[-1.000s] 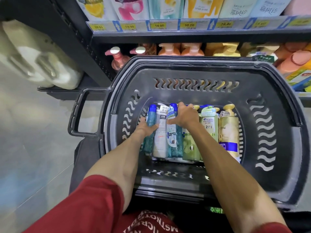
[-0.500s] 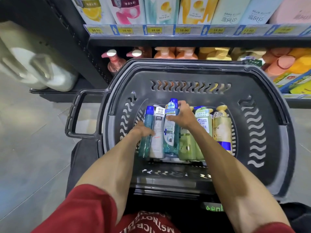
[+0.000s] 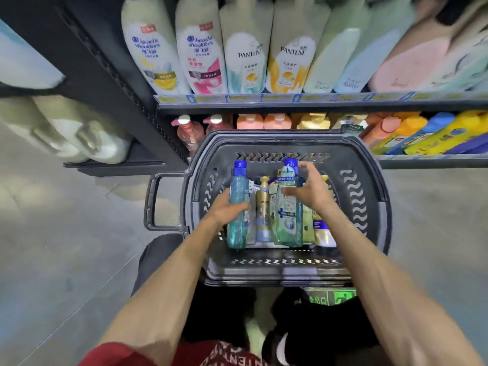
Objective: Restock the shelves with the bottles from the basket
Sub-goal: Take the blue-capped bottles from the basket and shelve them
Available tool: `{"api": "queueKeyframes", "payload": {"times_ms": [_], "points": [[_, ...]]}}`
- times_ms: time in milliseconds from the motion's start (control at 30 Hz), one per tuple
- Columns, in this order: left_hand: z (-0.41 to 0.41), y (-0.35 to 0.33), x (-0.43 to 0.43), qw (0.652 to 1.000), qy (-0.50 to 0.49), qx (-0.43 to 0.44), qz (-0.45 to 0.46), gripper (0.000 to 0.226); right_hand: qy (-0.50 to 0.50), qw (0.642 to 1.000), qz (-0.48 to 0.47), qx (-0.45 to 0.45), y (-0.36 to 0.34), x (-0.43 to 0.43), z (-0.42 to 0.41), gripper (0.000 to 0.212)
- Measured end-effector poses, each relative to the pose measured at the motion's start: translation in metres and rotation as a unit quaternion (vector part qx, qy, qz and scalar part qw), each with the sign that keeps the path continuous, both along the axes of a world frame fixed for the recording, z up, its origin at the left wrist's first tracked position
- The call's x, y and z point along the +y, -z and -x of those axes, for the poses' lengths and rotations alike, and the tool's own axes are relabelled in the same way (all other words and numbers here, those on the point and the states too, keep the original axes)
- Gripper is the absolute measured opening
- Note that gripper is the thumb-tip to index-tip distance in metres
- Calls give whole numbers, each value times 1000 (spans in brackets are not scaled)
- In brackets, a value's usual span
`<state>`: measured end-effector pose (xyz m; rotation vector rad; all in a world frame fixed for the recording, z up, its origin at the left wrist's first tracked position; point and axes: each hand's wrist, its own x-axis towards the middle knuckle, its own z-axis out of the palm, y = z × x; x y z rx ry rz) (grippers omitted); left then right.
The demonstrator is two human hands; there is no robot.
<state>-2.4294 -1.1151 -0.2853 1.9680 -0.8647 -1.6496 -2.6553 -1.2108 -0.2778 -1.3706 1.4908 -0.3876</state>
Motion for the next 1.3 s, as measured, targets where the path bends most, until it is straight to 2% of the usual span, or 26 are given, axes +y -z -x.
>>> {"api": "queueKeyframes", "payload": {"times_ms": [133, 300, 567, 667, 767, 967, 1033, 1100, 1300], "points": [[-7, -87, 10, 999, 8, 33, 25, 42, 41, 999, -10, -27, -86, 7, 7, 81], [-21, -194, 19, 998, -5, 33, 50, 42, 37, 999, 23, -23, -196, 19, -11, 71], [-45, -357, 27, 990, -46, 17, 136, 39, 2, 997, 59, -45, -383, 30, -44, 76], [-58, -412, 33, 985, -63, 6, 163, 48, 6, 994, 82, -75, -449, 30, -53, 73], [-72, -457, 34, 975, -96, 7, 199, 41, 9, 990, 78, -119, -503, 27, -60, 74], [-93, -528, 43, 950, -146, 45, 270, 41, 5, 977, 107, -183, -563, 31, -73, 76], [-97, -547, 51, 944, -161, 50, 284, 60, 8, 973, 120, -195, -577, 35, -79, 78], [-100, -557, 55, 942, -161, 49, 291, 68, 6, 971, 115, -210, -586, 37, -82, 77], [-104, -600, 63, 913, -165, 44, 371, 47, -6, 962, 144, -232, -628, 38, -91, 69]]}}
